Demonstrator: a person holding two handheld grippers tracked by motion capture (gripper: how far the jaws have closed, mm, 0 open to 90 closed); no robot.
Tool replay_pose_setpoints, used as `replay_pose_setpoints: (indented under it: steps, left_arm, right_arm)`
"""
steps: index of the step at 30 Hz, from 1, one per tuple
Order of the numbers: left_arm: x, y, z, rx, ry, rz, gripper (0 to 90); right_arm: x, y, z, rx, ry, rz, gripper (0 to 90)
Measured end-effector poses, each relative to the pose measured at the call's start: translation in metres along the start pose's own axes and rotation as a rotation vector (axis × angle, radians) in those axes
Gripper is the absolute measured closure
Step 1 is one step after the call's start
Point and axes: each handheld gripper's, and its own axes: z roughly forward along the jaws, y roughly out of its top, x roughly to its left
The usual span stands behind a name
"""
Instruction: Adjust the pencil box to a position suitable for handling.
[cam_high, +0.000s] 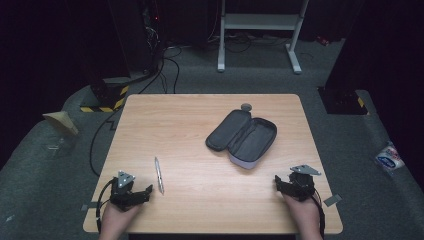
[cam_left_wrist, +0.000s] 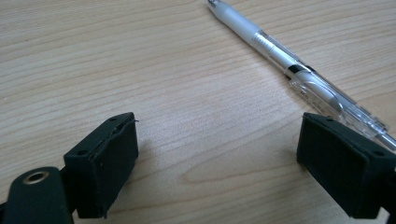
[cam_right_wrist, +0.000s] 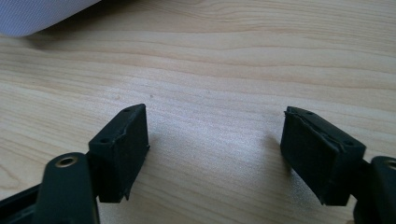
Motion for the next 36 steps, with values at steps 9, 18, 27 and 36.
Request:
replay_pose_setpoints:
  steps: [9,18,27,36]
  left_arm:
    - [0.000,0.001,0.001,-0.004,0.021,-0.018,15.6]
    - [0.000,0.002,0.001,-0.001,0.018,-0.010,14.8]
    - [0.000,0.001,0.001,-0.010,0.026,-0.025,17.1]
    - [-0.001,0.001,0.001,-0.007,0.039,-0.027,18.6]
  right_arm:
    - [0.003,0.006,-0.005,-0.027,0.021,-0.015,28.9]
    - [0.003,0.018,-0.015,-0.105,0.054,-0.036,34.9]
    - [0.011,0.038,-0.015,-0.157,0.101,-0.050,38.3]
    - [0.035,0.059,-0.016,-0.214,0.176,-0.090,38.5]
